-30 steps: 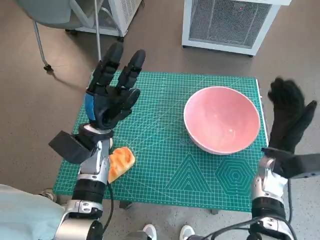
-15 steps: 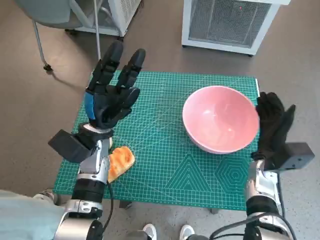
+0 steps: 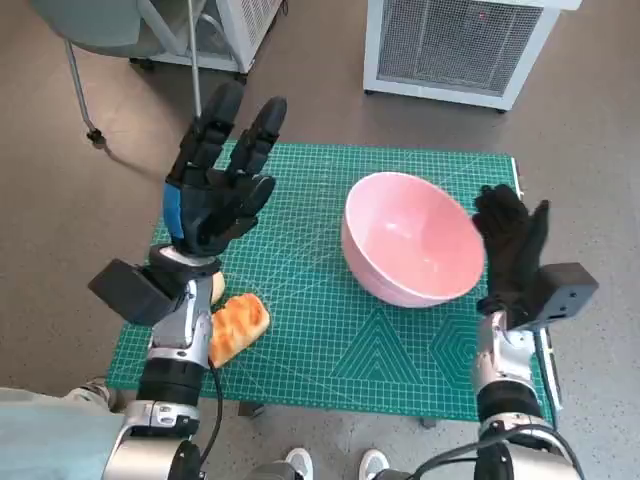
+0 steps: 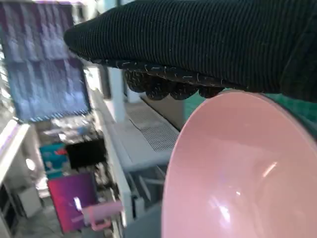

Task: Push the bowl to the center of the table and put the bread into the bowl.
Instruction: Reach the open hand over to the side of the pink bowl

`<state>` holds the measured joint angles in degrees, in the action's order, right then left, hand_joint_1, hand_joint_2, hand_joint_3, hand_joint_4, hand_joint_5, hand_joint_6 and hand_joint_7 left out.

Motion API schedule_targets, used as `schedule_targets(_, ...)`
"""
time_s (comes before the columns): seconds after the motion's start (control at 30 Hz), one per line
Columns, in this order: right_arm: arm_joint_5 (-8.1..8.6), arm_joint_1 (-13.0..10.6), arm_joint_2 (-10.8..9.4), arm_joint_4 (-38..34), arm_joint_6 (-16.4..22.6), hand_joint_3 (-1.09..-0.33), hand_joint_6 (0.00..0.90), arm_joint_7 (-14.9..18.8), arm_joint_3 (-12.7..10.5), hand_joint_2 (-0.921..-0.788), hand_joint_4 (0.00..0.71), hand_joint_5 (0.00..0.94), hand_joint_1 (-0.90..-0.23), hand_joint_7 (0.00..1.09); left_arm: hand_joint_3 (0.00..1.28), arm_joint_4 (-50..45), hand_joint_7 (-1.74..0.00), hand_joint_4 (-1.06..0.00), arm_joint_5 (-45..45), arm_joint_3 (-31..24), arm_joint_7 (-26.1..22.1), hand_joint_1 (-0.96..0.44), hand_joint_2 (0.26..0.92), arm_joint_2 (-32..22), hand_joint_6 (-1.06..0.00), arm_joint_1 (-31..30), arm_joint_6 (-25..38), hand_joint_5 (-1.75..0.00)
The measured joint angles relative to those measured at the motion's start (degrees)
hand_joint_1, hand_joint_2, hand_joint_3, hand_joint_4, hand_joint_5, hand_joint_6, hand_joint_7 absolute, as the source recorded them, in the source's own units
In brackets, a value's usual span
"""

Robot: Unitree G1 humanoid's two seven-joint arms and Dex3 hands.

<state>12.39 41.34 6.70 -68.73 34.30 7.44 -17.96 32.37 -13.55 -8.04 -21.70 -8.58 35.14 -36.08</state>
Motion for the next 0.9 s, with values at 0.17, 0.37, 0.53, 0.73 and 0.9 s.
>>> schedule_targets(0.17,-0.47,1.02,-0.76,-0.5,-0.99,-0.799,0.085,1.0,0.46,-0.921,0.294,0.012,-0.458,0.46,0.2,-0.22,-0.01,-0.5,0.0,-0.11,-0.01,-0.12,0.921,-0.03,-0.55,-0.47,0.11,0.0)
schedule_targets(0.37,-0.46,2.53,-1.41,-0.93,-2.12,-0.791,0.101,2.36,0.46,-0.921,0.301,0.013,-0.474,0.45,0.2,-0.47,-0.01,-0.5,0.01,-0.37,0.1,-0.11,0.921,-0.11,-0.56,-0.76,0.14,0.0)
schedule_targets(0.53,-0.47,3.76,-2.15,-1.27,-2.71,-0.79,0.11,2.77,0.46,-0.921,0.304,0.012,-0.479,0.45,0.2,-0.73,-0.01,-0.5,0.0,-0.65,0.21,-0.11,0.921,-0.21,-0.56,-0.9,0.15,0.0)
schedule_targets(0.73,-0.88,4.71,-3.34,-1.84,-3.17,-0.794,0.118,2.79,0.64,-0.921,0.317,0.016,-0.481,0.44,0.2,-1.27,-0.01,-0.5,0.0,-0.84,0.4,-0.1,0.921,-0.22,-0.56,-1.29,0.46,0.0)
schedule_targets(0.9,-1.28,5.25,-4.41,-2.47,-3.81,-0.794,0.125,2.78,0.84,-0.921,0.324,0.018,-0.485,0.43,0.2,-1.58,-0.01,-0.49,0.01,-1.02,0.66,-0.1,0.921,-0.22,-0.57,-1.54,0.87,0.0)
